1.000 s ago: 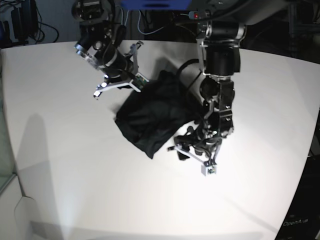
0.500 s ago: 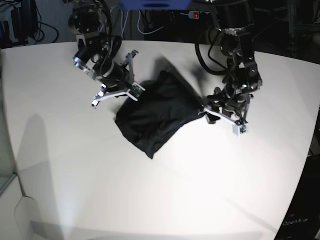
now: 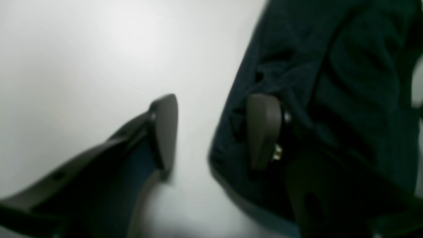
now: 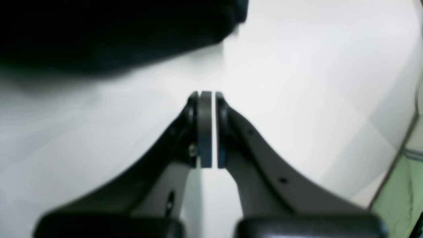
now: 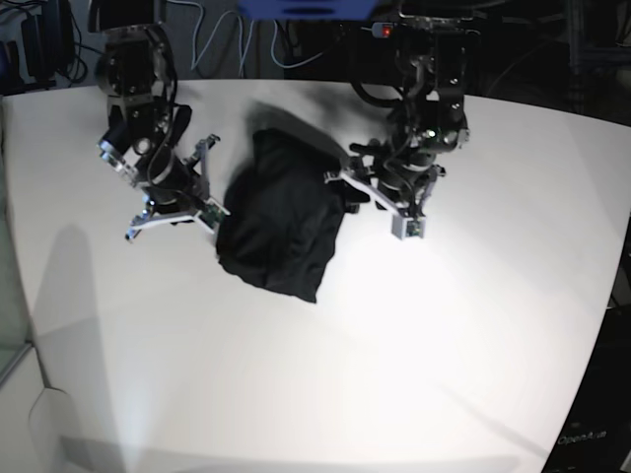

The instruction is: Fold the T-shirt properly

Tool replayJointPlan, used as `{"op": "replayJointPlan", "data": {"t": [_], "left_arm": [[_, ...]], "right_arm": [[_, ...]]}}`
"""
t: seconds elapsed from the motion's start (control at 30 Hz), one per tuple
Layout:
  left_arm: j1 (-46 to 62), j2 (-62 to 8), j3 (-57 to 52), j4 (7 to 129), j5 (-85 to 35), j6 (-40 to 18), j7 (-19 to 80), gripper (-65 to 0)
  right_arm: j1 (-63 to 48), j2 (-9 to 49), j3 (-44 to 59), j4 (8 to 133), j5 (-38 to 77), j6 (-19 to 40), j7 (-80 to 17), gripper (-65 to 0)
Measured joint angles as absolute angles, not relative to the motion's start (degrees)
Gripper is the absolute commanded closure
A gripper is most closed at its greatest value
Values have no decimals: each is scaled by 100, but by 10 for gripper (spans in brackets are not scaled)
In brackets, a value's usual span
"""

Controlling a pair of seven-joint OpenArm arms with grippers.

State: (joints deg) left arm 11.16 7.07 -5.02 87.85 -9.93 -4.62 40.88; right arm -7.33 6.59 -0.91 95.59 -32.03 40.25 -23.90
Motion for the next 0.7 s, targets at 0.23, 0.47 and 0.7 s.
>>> {"op": "replayJointPlan", "data": {"t": [0.23, 0.47, 0.7], "left_arm": [[1319, 270, -464, 9511, -1048, -416, 5190, -328], [1573, 174, -967, 10471, -827, -314, 5959, -328], [1481, -445, -1514, 11330, -840, -502, 6309, -328]], "right_arm": [[-720, 499, 10, 9574, -3212, 4027, -2412, 0], [-718, 471, 180, 9574, -3173, 4032, -2390, 0], [-941, 397, 1273, 10156, -3225, 4023, -2416, 0]]}}
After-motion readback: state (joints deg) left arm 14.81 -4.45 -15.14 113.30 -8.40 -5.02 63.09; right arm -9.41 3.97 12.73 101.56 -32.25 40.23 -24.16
